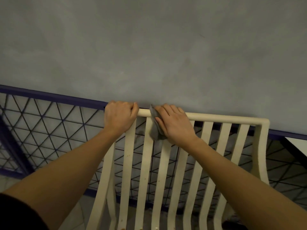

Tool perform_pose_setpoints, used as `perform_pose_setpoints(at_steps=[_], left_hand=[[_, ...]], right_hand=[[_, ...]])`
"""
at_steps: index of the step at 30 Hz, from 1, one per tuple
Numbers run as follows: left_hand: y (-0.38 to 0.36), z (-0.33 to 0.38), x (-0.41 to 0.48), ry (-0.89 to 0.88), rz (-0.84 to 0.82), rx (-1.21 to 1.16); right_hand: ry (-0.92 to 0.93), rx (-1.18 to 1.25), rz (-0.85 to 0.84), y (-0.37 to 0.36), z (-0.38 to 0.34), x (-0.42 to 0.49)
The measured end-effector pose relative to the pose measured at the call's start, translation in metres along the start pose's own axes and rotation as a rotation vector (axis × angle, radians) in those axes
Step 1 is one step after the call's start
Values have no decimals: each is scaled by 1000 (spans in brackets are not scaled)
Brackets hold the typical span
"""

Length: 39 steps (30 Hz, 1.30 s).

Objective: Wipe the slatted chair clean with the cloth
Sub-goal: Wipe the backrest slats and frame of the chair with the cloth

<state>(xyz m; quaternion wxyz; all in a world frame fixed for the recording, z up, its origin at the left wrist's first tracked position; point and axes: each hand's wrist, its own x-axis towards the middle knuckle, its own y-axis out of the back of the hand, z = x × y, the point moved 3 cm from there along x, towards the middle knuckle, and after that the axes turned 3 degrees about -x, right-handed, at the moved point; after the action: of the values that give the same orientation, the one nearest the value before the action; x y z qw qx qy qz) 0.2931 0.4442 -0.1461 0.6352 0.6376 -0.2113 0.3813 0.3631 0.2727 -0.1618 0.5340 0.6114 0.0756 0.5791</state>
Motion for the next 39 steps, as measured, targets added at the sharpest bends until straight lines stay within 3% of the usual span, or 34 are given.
perform_pose_setpoints(at_steps=[9, 12, 16, 19, 23, 26, 28, 35, 39], left_hand=[[-5, -4, 0, -7, -50, 18], [-7, -6, 0, 2, -76, 40], [-6, 16, 13, -44, -244, -18], [-10, 65, 20, -104, -322, -105], [-23, 84, 23, -42, -272, -6], [-29, 81, 20, -28, -193, -17], [-31, 82, 20, -12, -205, -45], [-44, 88, 33, -33, -189, -92], [-53, 94, 39, -44, -182, -93]], right_hand=[[-120, 11, -5, 17, 58, -45], [-247, 37, 6, 25, 80, -54], [-450, -219, -251, 25, 79, -16], [-454, -155, -389, 18, 46, 20], [-270, -229, -173, 13, 27, 16], [-238, -87, 23, 12, 47, -4], [-242, -23, 43, 13, 58, -15], [-353, -145, -122, 36, 137, -56], [-411, -293, -324, 43, 157, -59]])
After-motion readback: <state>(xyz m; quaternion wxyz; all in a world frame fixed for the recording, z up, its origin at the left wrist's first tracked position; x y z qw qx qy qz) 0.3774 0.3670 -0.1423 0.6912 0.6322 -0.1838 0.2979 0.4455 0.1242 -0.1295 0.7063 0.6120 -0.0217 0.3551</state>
